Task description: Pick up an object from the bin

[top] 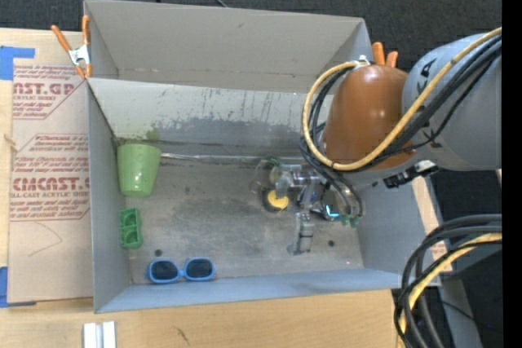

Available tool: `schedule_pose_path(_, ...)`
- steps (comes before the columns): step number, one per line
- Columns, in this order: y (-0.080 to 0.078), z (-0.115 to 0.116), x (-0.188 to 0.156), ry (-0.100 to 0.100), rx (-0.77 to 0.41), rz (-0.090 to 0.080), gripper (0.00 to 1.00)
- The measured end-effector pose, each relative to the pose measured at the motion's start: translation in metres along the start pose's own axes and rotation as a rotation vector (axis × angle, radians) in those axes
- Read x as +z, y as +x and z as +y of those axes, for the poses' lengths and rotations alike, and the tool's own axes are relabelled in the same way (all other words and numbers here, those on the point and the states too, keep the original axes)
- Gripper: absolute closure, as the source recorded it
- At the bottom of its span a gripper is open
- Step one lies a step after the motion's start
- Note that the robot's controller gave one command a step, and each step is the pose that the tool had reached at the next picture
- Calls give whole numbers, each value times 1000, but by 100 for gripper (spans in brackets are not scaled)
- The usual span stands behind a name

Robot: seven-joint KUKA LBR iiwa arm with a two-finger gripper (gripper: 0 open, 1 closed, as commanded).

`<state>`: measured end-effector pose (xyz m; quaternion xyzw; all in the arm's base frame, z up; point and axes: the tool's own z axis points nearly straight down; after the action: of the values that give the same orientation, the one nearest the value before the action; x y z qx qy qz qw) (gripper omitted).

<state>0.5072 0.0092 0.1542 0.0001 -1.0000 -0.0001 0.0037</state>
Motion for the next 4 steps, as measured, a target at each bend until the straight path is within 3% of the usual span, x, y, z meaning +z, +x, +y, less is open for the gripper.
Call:
schedule_pose_path(1, -68, -32, 32, 2, -241, -10, 0)
schedule_pose_path(2, -80, -58, 73, 3, -902, -10, 0)
schedule_pose_path(3, -87, -101, 82, 5, -981, -14, 0)
schedule_pose_path(4, -88, -101, 81, 6, -981, -16, 100)
